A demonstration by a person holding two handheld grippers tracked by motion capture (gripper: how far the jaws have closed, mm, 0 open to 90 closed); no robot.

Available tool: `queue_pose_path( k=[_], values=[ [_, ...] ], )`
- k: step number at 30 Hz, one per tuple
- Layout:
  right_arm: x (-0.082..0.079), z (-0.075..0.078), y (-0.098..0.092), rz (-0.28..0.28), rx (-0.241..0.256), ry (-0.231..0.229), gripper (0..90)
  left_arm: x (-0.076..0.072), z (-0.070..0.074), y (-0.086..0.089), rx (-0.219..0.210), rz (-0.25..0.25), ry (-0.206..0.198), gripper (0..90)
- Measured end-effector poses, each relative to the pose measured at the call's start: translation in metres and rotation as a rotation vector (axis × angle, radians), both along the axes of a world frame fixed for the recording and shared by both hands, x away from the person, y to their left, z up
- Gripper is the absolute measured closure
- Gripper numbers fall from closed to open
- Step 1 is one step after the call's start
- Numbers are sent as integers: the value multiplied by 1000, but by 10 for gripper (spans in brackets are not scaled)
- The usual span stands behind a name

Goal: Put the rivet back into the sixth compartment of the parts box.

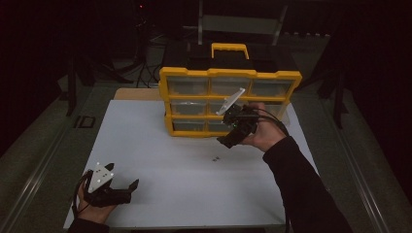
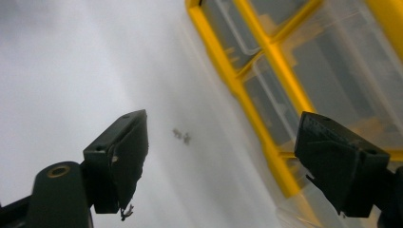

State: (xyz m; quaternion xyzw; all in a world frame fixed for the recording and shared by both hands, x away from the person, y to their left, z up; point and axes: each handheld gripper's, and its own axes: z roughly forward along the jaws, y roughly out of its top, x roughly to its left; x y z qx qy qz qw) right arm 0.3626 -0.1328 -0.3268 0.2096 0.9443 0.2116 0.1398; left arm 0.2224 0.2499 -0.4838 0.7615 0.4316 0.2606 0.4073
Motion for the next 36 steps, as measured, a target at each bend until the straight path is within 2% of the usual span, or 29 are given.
queue_pose_path(
  k=[4, 8, 9, 19, 23, 24, 27, 28, 30, 34, 36],
  values=[
    [1, -8, 7, 21, -28, 34, 183, 0, 0, 0, -2, 0, -1, 7],
    [1, -11, 10, 33, -41, 44, 186, 0, 0, 0, -1, 0, 0, 7],
    [0, -16, 14, 42, -55, 65, 186, 0, 0, 0, -1, 0, 0, 7],
    [-1, -45, 29, 55, -97, 125, 191, 0, 0, 0, 0, 0, 0, 7],
    [1, -57, 33, 48, -120, 145, 192, 0, 0, 0, -1, 0, 0, 7],
    [3, -65, 35, 39, -132, 155, 192, 0, 0, 0, -1, 0, 1, 7],
    [6, -73, 36, 37, -144, 164, 197, 0, 0, 0, -1, 0, 0, 7],
    [8, -81, 38, 29, -165, 170, 201, 0, 0, 0, 0, 0, 0, 7],
    [9, -88, 39, 18, -171, 190, 206, 0, 0, 0, 0, 0, 0, 7],
    [17, -103, 39, 2, -209, 193, 213, 0, 0, 0, 0, -1, 0, 7],
    [19, -109, 39, -40, -230, 217, 216, 0, 0, 0, 0, -1, 0, 7]
  ],
)
